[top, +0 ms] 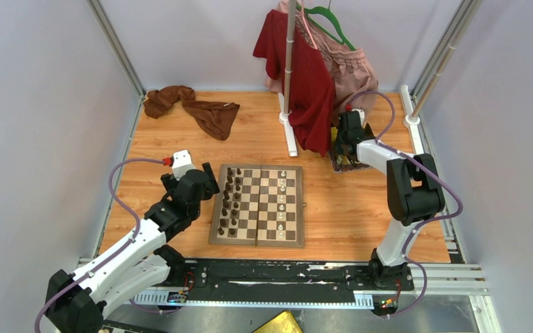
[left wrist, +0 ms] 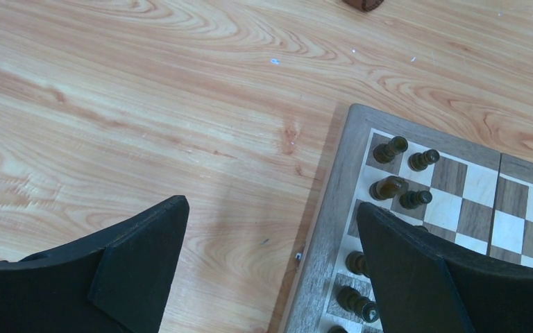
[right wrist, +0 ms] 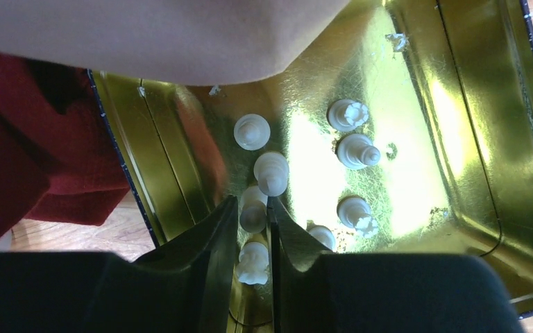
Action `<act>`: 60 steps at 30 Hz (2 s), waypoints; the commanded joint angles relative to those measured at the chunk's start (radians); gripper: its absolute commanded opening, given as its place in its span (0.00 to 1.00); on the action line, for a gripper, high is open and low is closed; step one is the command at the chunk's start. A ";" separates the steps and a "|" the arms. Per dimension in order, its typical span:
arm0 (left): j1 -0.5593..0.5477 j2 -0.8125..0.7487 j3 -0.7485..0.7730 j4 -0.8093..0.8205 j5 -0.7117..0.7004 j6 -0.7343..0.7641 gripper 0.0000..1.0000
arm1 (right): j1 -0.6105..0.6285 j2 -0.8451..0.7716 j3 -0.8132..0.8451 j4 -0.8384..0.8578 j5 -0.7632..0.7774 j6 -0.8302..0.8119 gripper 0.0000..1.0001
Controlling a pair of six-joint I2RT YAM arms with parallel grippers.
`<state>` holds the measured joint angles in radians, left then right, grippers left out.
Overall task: Set up the chess pieces on the board
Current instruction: Pick up the chess piece from the storage box, then place the chess piece on the chessboard.
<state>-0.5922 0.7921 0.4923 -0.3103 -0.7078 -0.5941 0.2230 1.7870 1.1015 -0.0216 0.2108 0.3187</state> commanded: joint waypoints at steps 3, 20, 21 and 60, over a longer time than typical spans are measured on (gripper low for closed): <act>0.017 0.005 0.009 0.048 -0.025 0.003 1.00 | -0.019 0.002 0.028 0.013 0.014 0.000 0.20; 0.020 -0.089 -0.002 -0.020 -0.027 -0.012 1.00 | -0.007 -0.104 -0.009 -0.024 0.035 -0.007 0.00; 0.020 -0.091 -0.003 -0.025 -0.027 -0.015 1.00 | -0.005 -0.115 -0.013 -0.028 0.040 -0.006 0.00; 0.020 -0.236 -0.072 -0.111 0.039 -0.094 1.00 | 0.520 -0.508 -0.265 -0.192 0.087 -0.014 0.00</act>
<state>-0.5777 0.5617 0.4267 -0.4217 -0.6613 -0.6777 0.6956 1.2797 0.8539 -0.1944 0.3122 0.2939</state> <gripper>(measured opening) 0.997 0.180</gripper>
